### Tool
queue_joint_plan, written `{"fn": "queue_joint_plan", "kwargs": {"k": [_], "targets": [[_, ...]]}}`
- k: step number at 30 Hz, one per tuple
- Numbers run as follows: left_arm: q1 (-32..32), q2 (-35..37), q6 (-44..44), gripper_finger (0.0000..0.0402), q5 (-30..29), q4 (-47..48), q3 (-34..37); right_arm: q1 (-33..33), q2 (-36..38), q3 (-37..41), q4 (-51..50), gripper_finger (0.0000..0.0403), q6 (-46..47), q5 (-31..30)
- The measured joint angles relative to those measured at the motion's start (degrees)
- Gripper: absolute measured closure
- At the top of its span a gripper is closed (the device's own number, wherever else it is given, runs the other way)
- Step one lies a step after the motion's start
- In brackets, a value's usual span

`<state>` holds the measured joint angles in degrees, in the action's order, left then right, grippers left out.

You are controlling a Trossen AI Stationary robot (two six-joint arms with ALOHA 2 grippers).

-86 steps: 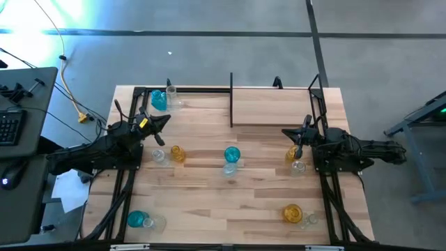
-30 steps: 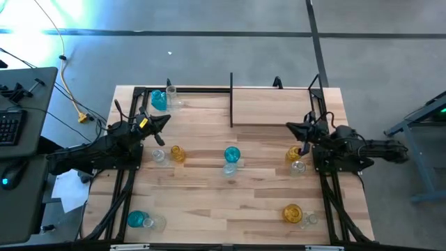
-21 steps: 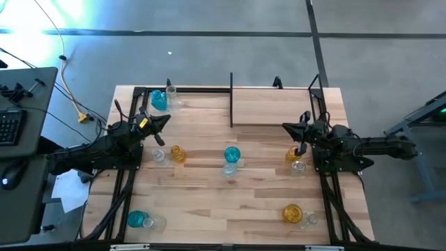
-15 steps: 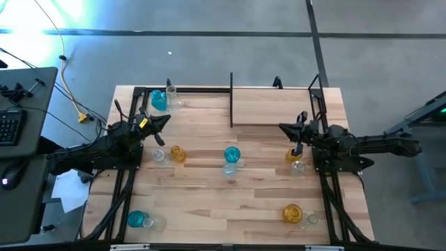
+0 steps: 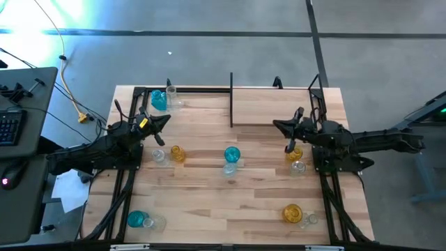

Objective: Sort vases onto shelf
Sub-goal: Put the transparent vase on the shelf

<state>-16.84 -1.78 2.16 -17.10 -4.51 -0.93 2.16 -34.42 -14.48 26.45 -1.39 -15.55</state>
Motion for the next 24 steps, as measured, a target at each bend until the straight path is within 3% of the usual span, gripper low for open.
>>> {"fn": "queue_joint_plan", "kwargs": {"k": [8,17,24], "targets": [[0.0,0.0,0.0,0.0401,0.0,0.0,0.0,-7.2,-8.8,-20.8,-31.2,0.0402,5.5,-4.0],[0.0,0.0,0.0,0.0401,0.0,0.0,0.0,-17.5,-22.8,-44.9,-72.8,0.0402,29.2,-7.9],[0.0,0.0,0.0,0.0401,0.0,0.0,0.0,-25.1,-33.2,-56.5,-92.3,0.0397,50.2,-5.6]]}}
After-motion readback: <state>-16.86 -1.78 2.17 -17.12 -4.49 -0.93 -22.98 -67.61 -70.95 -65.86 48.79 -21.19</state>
